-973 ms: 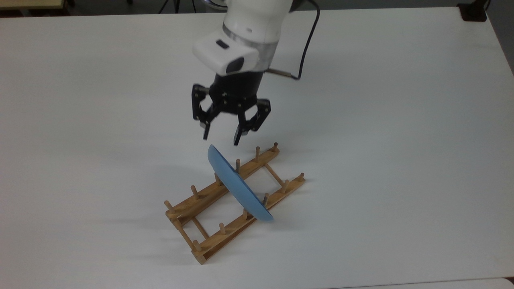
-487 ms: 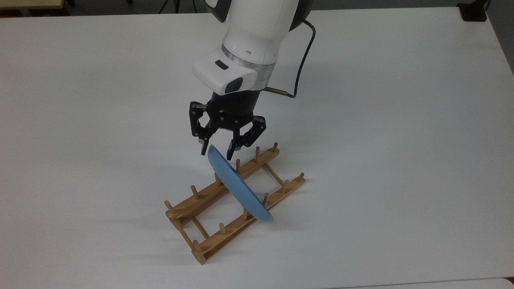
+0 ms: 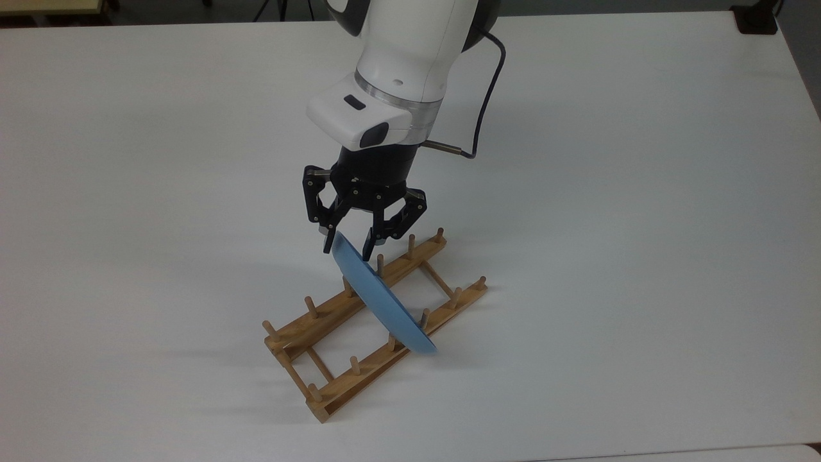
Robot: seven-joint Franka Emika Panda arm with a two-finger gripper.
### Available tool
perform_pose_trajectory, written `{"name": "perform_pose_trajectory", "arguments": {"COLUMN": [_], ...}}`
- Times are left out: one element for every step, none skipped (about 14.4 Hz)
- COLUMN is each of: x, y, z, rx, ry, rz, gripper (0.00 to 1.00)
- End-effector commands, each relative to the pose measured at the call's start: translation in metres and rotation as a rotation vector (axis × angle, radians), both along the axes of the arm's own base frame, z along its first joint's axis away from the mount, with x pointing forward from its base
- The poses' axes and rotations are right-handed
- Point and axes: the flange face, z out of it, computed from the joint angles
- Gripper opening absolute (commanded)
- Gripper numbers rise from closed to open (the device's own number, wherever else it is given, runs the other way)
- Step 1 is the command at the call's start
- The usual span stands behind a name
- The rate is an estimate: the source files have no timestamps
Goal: Pick plate from plate rack
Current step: 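Close the gripper on the plate rim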
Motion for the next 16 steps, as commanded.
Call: {"name": "perform_pose_trajectory", "arguments": {"x": [0.002,0.002,0.002,0.002,0.002,0.002,0.003,0.002,0.002,0.003,0.003,0.002,0.002,0.001,-0.002,-0.004], "y": [0.003,0.003,0.004,0.004,0.002,0.002,0.001,0.0,-0.001,-0.002,-0.002,-0.003,-0.004,-0.007,-0.008,-0.008], "z": [0.005,0.005,0.003,0.003,0.004,0.004,0.004,0.005,0.006,0.006,0.006,0.007,0.011,0.018,0.03,0.037], "rx": [-0.013,-0.02,-0.033,-0.039,-0.042,-0.042,-0.042,-0.045,-0.049,-0.055,-0.056,-0.056,-0.057,-0.056,-0.053,-0.052], "ry": [-0.031,-0.032,-0.029,-0.03,-0.032,-0.032,-0.032,-0.033,-0.035,-0.036,-0.036,-0.037,-0.042,-0.051,-0.068,-0.076], "rz": [-0.005,-0.003,0.003,0.005,0.004,0.005,0.004,0.004,0.004,0.004,0.006,0.004,0.005,0.002,-0.001,-0.002], "gripper": [0.42,0.37,0.24,0.15,0.1,0.08,0.05,0.0,0.0,0.0,0.0,0.0,0.0,0.0,0.0,0.0]}}
